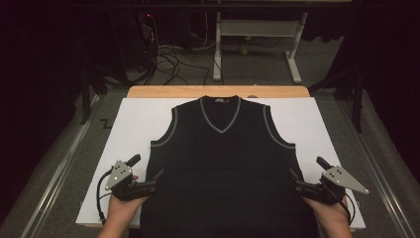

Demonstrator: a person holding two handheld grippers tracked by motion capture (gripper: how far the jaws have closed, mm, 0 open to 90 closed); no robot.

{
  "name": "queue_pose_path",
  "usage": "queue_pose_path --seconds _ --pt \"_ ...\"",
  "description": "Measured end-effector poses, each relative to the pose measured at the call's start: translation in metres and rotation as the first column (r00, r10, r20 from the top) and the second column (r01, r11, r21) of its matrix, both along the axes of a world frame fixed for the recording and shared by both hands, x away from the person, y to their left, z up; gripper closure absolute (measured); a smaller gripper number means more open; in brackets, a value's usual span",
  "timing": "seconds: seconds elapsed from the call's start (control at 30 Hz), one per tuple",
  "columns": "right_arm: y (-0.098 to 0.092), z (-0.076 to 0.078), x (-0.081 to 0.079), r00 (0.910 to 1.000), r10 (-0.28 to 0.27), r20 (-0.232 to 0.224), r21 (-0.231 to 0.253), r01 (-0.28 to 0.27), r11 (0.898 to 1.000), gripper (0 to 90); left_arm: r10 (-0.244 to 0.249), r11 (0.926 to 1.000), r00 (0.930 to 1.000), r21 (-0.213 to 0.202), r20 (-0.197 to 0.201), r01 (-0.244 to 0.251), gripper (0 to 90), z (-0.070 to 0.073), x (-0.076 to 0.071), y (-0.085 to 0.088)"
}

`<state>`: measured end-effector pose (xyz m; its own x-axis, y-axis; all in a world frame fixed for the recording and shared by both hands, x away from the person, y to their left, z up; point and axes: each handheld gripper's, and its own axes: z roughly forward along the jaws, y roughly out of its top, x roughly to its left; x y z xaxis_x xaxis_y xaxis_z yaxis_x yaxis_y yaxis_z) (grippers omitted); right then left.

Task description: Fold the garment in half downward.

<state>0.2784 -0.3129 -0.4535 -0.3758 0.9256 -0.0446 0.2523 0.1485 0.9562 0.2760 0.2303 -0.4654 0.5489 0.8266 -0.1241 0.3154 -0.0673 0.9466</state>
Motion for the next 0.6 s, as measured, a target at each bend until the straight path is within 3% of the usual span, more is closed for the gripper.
queue_pose_path --seconds 0.2,0.47,0.6 --pt "-0.0039 0.0008 0.0012 1.0000 -0.006 0.006 0.028 0.006 1.000 0.0 0.005 0.9999 1.0000 -0.012 0.001 -0.005 0.0 0.0015 0.0001 -0.0003" --pt "-0.0049 0.0031 -0.0024 0.9998 -0.016 0.014 0.016 0.015 1.000 0.0 0.012 0.9998 0.9999 -0.013 0.006 -0.012 0.0 0.0016 -0.0038 0.0023" --pt "-0.0012 0.0032 -0.0007 0.9998 -0.012 0.014 0.011 0.012 1.000 0.0 0.012 0.9994 0.9999 -0.034 0.004 -0.012 0.0 0.0027 -0.0019 0.0059"
